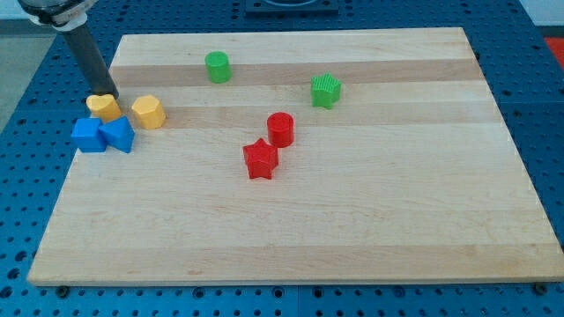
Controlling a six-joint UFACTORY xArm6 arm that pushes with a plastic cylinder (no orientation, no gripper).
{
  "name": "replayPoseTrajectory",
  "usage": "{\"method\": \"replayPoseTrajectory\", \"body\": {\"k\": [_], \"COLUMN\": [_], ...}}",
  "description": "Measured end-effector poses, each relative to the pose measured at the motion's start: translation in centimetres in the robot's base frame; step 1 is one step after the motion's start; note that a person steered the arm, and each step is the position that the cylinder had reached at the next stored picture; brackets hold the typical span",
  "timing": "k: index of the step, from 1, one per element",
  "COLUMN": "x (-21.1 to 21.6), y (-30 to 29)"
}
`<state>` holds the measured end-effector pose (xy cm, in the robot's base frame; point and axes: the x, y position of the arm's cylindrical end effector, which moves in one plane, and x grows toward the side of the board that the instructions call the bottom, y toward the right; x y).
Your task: Push the yellow blocks into the blue blocks
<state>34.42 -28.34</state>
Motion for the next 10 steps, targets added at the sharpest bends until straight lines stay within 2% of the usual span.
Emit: {"method": "replayPoseTrajectory", "body": {"k": [1,4,5,6,7,8,10], "x": [-1.3,2.0,0.1,-2.8,-1.6,1.4,3.3], "y": [1.6,2.0,2.6,6.9,12.1,12.7,7.1]}}
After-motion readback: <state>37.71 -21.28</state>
